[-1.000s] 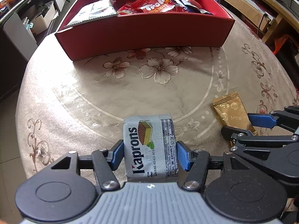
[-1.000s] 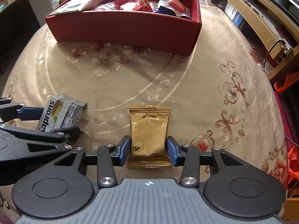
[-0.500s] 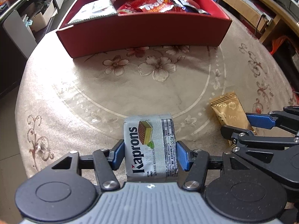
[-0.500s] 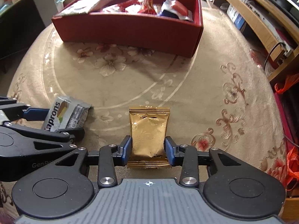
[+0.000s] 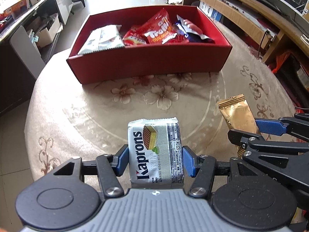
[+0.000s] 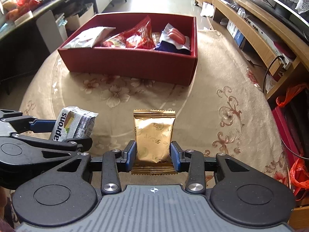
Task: Organize snacks
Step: 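Lift and carry the Kaprons pack and gold packet over the red box with both tools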
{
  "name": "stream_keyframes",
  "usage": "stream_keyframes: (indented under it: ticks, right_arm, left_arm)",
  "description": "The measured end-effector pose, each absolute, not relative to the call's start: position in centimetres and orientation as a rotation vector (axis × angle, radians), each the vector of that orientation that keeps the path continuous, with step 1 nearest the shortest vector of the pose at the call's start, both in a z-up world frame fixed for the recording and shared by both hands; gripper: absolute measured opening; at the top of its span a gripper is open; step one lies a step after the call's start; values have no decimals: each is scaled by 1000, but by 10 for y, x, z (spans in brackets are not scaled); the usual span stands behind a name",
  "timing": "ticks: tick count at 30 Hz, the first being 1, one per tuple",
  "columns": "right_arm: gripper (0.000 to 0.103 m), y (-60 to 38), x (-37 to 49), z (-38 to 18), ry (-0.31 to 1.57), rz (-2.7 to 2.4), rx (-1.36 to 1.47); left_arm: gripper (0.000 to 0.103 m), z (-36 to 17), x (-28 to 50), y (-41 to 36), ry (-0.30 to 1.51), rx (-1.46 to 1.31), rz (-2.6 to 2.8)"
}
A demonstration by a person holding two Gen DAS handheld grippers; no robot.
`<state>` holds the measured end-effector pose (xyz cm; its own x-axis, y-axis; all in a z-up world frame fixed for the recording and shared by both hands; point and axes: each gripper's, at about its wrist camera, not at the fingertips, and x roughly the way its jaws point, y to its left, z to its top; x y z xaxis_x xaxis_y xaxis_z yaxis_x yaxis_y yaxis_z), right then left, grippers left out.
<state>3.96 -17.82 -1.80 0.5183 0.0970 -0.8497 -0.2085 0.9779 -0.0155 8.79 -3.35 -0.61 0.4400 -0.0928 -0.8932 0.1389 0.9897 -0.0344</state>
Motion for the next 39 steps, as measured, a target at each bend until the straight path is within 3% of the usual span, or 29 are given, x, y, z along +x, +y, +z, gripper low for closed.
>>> stream_keyframes:
  ticks: [39]
  right_arm:
    - [46, -165, 73, 23, 869, 192, -117]
  left_arm:
    - [53, 35, 125, -19, 975, 18, -81]
